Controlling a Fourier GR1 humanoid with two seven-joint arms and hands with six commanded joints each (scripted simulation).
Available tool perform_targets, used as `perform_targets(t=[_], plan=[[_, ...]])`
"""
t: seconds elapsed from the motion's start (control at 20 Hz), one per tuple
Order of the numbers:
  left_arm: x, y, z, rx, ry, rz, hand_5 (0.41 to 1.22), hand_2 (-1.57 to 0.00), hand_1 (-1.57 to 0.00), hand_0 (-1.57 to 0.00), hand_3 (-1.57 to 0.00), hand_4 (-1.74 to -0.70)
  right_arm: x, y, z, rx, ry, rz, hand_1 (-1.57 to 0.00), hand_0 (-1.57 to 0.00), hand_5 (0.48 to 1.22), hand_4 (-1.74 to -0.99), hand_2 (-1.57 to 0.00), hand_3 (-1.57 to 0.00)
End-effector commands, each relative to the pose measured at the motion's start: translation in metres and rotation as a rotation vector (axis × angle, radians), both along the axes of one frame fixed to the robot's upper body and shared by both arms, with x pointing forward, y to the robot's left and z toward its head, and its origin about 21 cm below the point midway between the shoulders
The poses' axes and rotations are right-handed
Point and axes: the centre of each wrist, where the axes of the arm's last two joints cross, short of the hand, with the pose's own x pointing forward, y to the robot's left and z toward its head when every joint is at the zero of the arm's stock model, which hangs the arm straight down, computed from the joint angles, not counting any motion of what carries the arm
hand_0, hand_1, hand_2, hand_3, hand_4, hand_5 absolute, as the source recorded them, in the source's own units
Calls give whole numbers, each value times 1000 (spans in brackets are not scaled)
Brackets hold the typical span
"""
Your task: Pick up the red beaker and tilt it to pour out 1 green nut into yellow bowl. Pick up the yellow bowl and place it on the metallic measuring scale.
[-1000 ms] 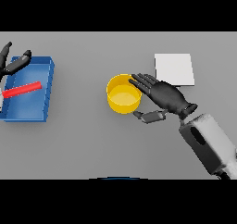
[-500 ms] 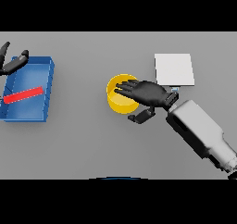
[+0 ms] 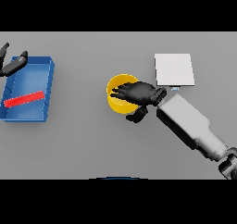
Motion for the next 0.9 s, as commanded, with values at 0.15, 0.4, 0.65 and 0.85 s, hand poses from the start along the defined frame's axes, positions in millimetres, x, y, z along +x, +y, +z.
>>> perform_targets(t=[0.15, 0.4, 0.65, 0.85], plan=[[2, 3, 1, 12, 7, 7, 714, 1, 1, 1, 1, -789, 6, -1, -3, -15, 2, -21, -15, 1, 770, -1234, -37, -77], [-1, 2, 0, 2, -6, -12, 710, 1, 1, 1, 1, -788, 6, -7, -2, 21, 9, 18, -826, -857, 1052, -1492, -789, -679], [4, 3, 2, 20, 5, 2, 711, 1, 1, 1, 1, -784, 4, -6, 0, -1, 44, 11, -1327, -1337, 1166, -1658, -1246, -1066], [3, 3, 1, 7, -6, -8, 707, 1, 1, 1, 1, -786, 3, -3, 6, -8, 41, 8, -1471, -1475, 1198, -1707, -1353, -1185]])
